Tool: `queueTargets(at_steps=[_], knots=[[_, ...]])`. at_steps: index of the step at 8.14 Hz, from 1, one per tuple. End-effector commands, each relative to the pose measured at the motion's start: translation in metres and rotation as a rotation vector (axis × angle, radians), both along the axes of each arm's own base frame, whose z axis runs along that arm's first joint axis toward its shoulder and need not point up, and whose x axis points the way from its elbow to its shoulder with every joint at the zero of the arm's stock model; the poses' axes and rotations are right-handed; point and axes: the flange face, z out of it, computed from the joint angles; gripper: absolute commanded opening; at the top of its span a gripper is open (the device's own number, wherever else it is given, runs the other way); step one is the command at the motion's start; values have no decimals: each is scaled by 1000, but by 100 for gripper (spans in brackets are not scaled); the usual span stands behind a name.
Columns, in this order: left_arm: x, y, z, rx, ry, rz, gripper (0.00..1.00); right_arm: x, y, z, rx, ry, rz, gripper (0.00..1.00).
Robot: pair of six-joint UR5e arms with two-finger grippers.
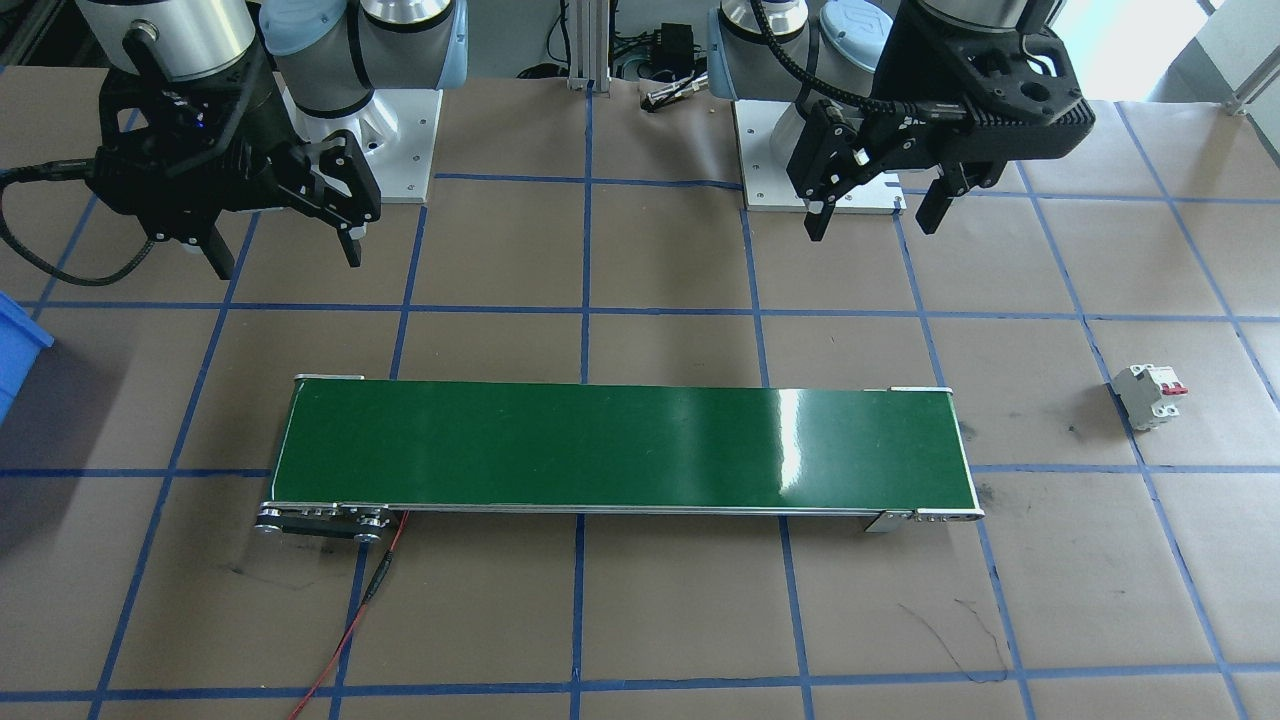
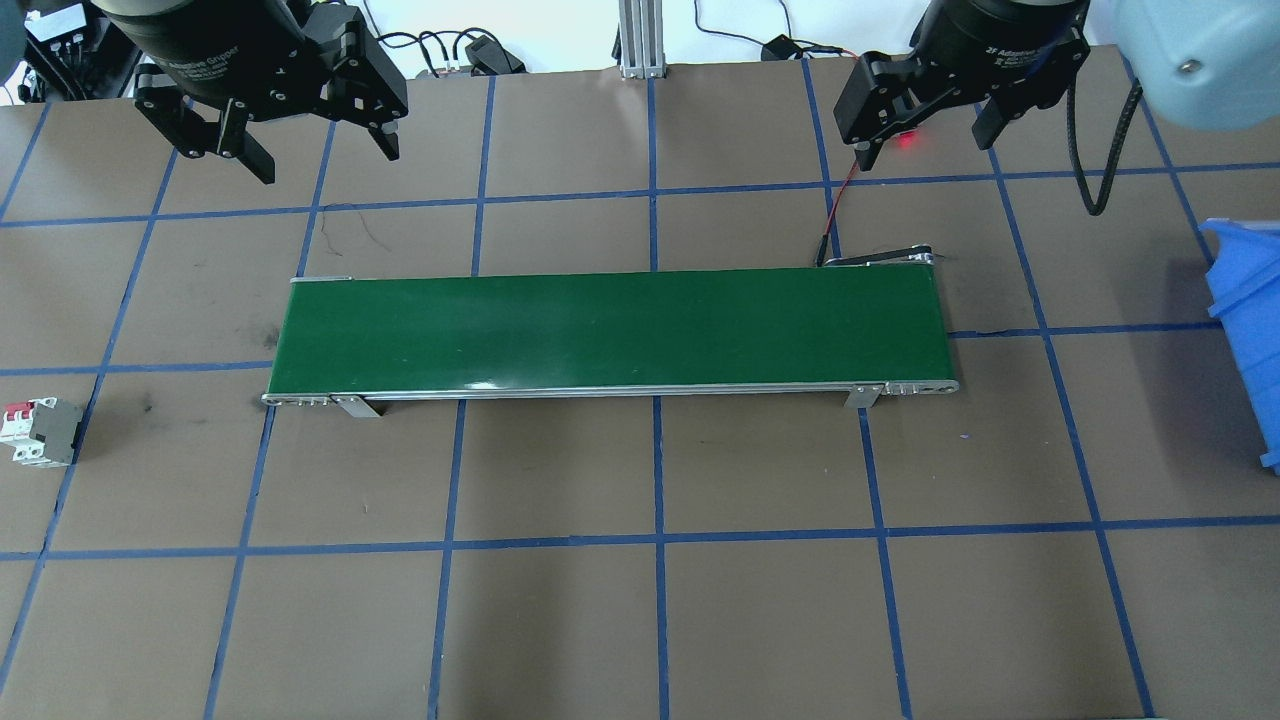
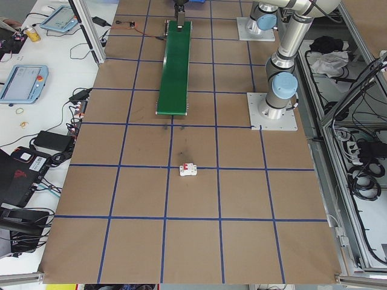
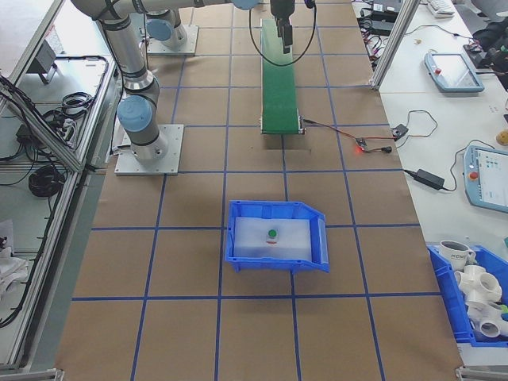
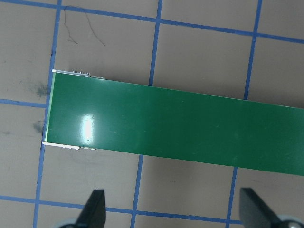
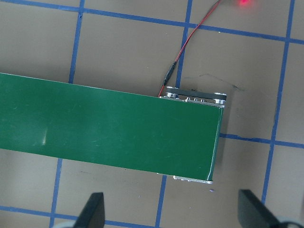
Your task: Move button from left to right
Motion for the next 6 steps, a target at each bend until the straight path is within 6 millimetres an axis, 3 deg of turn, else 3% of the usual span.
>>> queueTargets(at_steps=[1,6], knots=[[0,-1,-1,1,1,-1,100,0,0,-3,10,4,-8,100],[0,-1,-2,2,4,-2,100,-1,1,-3,8,11,0,100]])
